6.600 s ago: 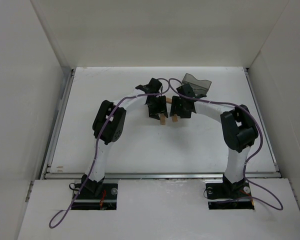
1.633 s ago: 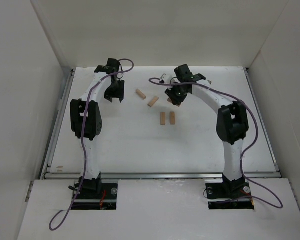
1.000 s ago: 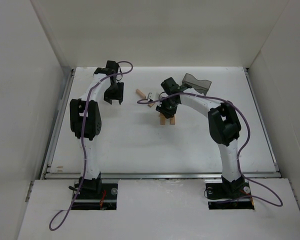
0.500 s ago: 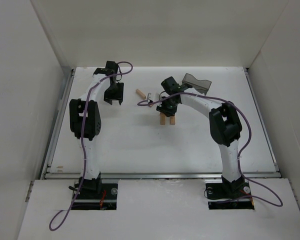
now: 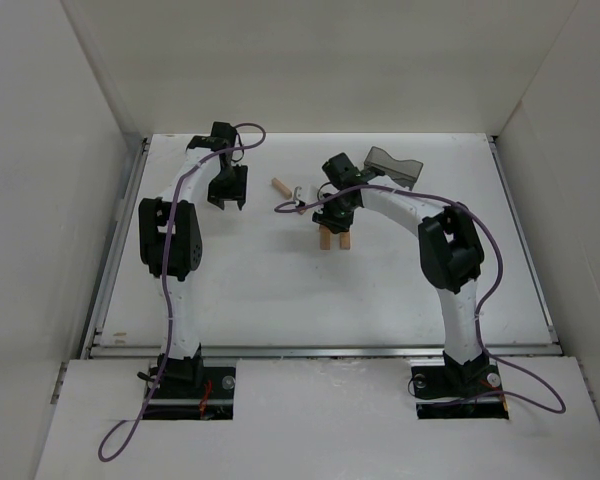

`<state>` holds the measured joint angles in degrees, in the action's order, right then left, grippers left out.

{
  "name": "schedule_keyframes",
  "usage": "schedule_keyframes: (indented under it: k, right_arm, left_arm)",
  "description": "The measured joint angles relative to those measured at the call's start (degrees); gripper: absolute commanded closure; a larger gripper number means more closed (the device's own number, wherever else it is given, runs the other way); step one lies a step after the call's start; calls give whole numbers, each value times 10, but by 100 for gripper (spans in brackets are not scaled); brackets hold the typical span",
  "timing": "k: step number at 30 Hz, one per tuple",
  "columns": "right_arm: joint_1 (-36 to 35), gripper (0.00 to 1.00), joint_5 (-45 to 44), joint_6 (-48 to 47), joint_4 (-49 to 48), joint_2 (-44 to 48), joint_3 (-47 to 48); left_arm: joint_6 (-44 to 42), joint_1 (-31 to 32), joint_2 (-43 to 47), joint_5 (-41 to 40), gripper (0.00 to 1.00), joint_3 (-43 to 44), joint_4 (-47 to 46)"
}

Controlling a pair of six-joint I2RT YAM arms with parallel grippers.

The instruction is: Build the wood block tower

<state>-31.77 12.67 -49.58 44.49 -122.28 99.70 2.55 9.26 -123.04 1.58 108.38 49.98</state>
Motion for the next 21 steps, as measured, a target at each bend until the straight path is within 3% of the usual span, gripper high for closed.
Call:
schedule_keyframes:
  k: [19, 21]
  right_arm:
    - [10, 100, 14, -7, -1, 0, -1]
    - [10, 96, 14, -9, -1, 0, -1]
  left_arm:
    - [0, 0, 0, 1, 55, -1, 0]
    - [0, 0, 0, 1, 55, -1, 0]
